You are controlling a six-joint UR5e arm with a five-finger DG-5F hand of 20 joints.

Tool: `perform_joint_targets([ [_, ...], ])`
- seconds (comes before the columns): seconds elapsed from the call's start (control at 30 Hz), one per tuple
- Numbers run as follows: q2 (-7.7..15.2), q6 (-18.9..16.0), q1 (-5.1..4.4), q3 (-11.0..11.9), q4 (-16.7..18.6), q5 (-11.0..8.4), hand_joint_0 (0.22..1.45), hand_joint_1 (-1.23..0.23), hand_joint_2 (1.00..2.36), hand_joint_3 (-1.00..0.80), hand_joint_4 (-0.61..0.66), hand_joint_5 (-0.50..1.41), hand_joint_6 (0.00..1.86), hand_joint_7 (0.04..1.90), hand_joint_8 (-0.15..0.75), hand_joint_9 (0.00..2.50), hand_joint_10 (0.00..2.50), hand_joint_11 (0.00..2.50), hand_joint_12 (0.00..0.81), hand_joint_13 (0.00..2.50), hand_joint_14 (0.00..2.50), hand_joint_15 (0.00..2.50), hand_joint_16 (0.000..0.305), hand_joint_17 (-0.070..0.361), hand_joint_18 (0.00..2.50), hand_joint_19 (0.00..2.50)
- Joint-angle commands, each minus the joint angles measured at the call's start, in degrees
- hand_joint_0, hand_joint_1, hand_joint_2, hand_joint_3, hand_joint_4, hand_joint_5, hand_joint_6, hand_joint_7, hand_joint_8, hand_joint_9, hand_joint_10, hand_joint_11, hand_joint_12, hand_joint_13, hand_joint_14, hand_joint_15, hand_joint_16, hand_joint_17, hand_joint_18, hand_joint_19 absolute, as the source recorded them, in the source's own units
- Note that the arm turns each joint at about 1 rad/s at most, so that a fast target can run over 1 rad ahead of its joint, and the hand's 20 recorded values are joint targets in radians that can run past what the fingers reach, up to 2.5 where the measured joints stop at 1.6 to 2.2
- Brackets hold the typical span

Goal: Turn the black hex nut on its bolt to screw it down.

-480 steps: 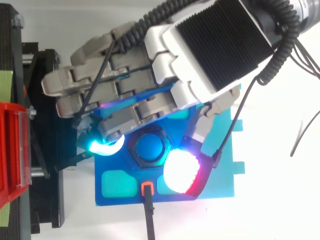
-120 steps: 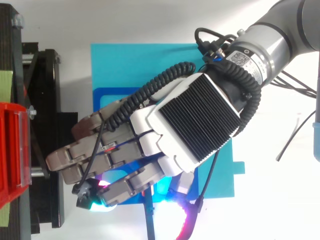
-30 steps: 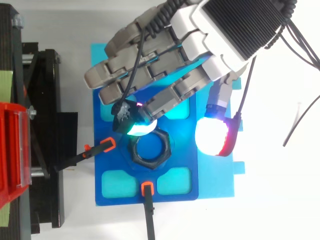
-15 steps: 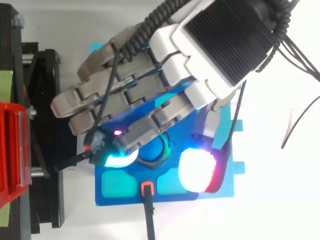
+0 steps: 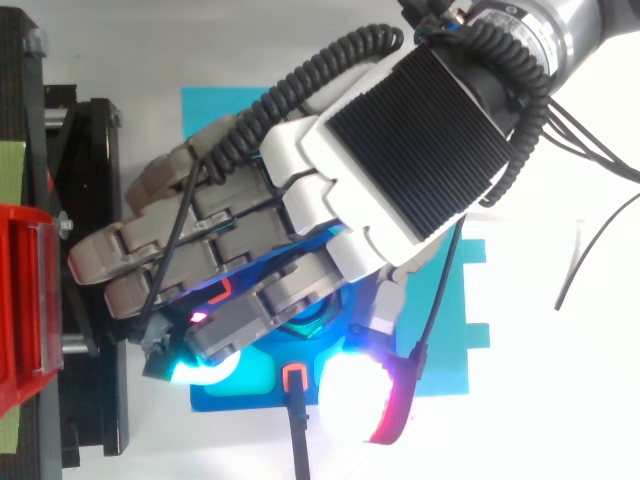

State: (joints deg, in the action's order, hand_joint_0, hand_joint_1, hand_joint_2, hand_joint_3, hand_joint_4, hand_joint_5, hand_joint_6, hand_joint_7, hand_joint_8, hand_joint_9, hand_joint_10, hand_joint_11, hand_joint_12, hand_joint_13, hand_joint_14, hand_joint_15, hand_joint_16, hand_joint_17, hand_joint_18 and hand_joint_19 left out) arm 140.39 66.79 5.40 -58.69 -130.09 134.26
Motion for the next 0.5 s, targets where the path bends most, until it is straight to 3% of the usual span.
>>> perform_joint_targets([
  [0.0,-0.02,0.79,-0.39,-0.02,-1.57,-0.93,0.49,-0.25,1.00,-0.50,0.35,-0.08,0.50,1.11,0.342,0.61,0.00,0.17,0.361,0.56,0.01,0.18,0.058,0.129,0.58,0.61],
  [0.47,-0.02,1.14,-1.71,-0.02,-3.41,-2.24,0.50,-0.24,1.00,-0.50,0.35,-0.09,0.50,1.09,0.339,0.60,0.00,0.18,0.362,0.56,0.01,0.18,0.057,0.129,0.58,0.62],
])
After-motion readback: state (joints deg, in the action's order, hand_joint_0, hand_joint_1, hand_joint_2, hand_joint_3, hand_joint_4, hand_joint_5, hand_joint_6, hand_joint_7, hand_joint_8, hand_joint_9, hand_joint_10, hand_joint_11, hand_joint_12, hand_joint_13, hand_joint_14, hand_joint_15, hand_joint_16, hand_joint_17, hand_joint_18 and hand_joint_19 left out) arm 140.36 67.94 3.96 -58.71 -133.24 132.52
